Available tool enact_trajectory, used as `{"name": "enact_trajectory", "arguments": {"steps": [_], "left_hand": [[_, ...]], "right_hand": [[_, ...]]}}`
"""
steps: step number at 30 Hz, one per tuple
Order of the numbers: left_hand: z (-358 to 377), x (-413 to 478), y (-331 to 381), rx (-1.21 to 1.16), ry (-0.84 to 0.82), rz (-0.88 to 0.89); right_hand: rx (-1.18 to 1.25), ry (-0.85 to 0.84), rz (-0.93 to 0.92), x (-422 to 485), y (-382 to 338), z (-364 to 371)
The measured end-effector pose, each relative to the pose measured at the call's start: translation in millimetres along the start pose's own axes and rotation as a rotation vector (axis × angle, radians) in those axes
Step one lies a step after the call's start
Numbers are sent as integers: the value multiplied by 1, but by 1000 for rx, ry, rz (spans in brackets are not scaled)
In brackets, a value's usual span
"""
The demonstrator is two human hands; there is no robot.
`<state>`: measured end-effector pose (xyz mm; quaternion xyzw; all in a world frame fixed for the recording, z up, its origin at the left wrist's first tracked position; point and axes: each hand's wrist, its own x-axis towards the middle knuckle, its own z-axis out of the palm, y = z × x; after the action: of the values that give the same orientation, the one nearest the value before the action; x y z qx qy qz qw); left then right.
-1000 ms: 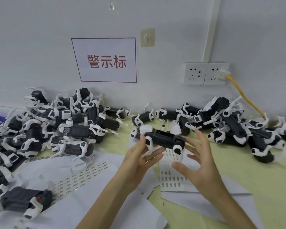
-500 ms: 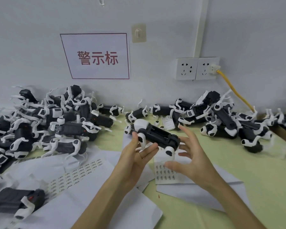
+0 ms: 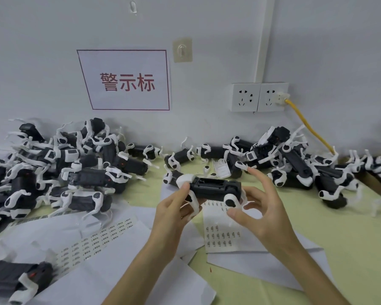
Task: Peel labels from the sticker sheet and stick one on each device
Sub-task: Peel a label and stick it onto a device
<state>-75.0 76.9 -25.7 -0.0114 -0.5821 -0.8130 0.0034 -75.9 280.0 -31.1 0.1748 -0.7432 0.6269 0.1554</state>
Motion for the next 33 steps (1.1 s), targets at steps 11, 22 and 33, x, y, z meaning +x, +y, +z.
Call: {"name": "enact_trajectory", "arguments": {"steps": [11,22,33], "left_hand": [[-14,4,7,25,-62,-20],[-9,-13,13,51,-684,-280],[11,-14,-5,184,-440,-113]], "right_hand": [[181,-25,78,5,-5,-9],[254,-59,150,2,-9,-9],[104,12,113,4,-5,5]]}}
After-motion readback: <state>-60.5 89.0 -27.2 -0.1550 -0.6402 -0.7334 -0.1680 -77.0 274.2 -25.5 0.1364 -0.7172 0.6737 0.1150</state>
